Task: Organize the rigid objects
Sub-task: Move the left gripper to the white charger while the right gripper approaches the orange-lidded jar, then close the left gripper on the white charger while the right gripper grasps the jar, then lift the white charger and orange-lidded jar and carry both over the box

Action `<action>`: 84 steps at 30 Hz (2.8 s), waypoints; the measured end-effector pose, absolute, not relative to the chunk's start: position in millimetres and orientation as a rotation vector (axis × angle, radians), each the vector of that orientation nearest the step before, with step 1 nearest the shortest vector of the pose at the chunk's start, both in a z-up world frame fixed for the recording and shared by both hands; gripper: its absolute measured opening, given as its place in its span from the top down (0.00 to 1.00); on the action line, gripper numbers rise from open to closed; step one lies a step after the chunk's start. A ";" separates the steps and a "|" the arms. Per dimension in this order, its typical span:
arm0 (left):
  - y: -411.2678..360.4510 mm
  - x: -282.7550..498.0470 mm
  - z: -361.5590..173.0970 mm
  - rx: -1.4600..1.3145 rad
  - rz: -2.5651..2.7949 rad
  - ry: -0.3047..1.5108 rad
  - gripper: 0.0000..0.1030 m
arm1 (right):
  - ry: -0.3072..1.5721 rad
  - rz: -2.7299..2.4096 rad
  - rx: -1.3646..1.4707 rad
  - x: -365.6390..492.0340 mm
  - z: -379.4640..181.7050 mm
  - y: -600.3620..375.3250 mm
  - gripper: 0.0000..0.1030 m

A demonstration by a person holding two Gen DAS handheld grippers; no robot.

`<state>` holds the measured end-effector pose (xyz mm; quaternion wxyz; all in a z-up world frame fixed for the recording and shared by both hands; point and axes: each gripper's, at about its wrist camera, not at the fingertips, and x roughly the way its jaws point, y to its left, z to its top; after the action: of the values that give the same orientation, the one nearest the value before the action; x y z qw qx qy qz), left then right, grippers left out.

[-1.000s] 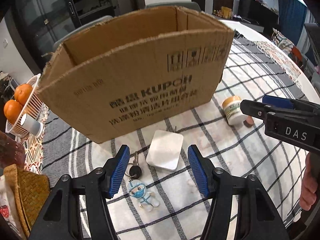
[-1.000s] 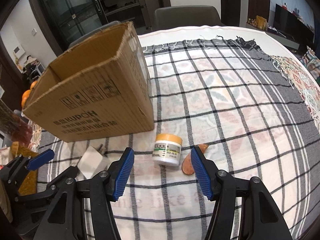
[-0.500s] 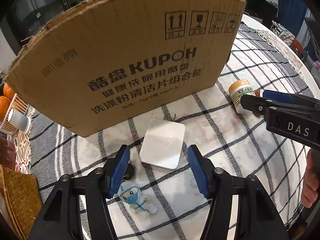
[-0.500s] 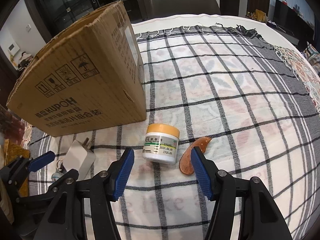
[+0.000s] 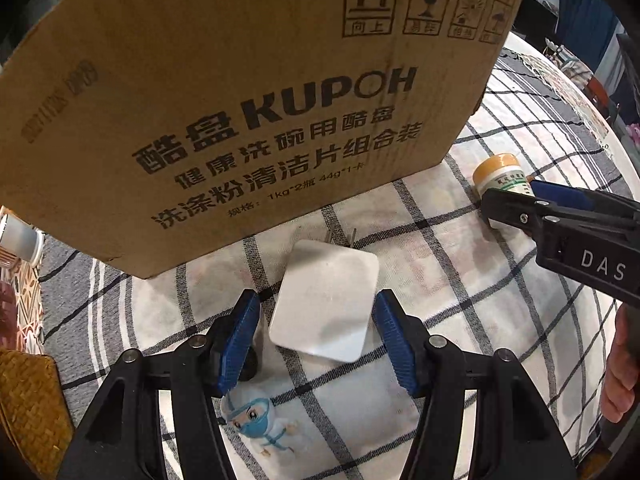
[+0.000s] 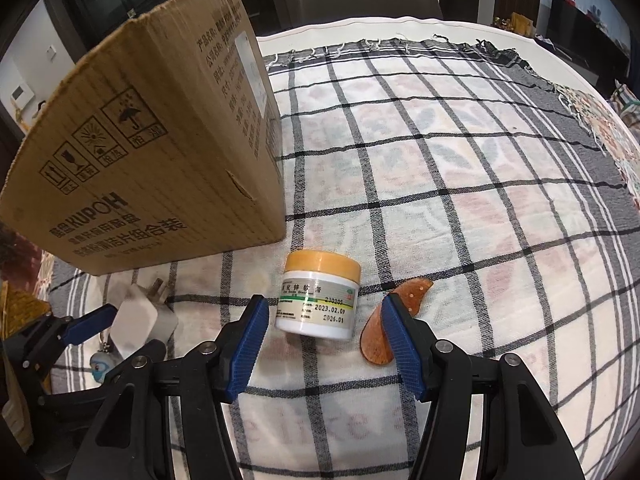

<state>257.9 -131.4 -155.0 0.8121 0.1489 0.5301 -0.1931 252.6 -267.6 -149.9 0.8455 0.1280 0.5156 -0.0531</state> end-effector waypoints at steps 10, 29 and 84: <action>-131.1 262.7 -158.6 0.285 -0.423 1.131 0.54 | 1.090 -0.117 0.254 258.4 -153.1 -267.7 0.46; -112.0 245.4 -131.0 0.169 -0.389 1.082 0.57 | 1.027 -0.077 0.248 240.2 -131.6 -255.6 0.57; -75.4 234.2 29.6 0.069 -0.308 0.741 0.57 | 0.696 0.072 0.190 218.5 13.5 -216.7 0.60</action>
<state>234.2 -75.4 29.6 0.9200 0.0337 0.3606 -0.1501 218.5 -216.7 13.5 0.9350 0.0929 0.3403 0.0354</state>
